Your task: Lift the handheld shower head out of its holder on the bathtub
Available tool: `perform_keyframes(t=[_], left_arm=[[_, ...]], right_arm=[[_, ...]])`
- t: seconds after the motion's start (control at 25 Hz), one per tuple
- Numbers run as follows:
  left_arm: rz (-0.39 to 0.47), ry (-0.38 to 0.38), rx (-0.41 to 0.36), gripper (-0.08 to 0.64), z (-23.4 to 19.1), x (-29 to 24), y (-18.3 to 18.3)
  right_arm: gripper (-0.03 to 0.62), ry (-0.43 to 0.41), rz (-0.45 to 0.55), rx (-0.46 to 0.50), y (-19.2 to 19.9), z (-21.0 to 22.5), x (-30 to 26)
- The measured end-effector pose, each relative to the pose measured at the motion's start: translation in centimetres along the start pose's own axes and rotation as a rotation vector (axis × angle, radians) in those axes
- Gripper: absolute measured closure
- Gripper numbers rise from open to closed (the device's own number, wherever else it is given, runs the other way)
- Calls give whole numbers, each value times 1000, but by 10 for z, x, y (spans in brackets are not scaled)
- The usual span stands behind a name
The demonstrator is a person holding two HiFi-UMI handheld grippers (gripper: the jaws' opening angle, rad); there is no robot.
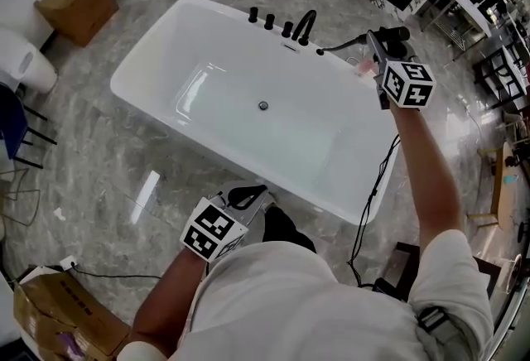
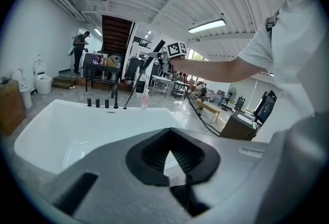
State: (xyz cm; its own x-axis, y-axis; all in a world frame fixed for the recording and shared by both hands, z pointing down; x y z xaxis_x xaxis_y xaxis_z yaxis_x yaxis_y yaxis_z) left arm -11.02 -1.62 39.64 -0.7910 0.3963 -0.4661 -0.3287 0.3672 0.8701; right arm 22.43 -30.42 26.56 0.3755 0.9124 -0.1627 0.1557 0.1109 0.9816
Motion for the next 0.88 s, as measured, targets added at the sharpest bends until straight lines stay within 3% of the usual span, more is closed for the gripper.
perform_keyframes(t=[0.88], left_arm=[[46, -22, 0, 554, 21, 61, 27]], right_arm=[[445, -35, 145, 49, -84, -69, 115]])
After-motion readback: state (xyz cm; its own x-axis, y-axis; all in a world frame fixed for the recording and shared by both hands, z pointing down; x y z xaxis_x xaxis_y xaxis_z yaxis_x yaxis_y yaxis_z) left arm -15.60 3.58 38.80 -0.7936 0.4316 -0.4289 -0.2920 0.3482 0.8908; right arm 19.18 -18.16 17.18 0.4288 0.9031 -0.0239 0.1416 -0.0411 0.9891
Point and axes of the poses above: the fingertips, and each gripper's own axes: x backward along the fingers, z to its right, y out of its underside, the point moved 10 cm from there along x, backward along the fingers, and after that the axes turned 8 degrees about -x, right-handed, at the moved point
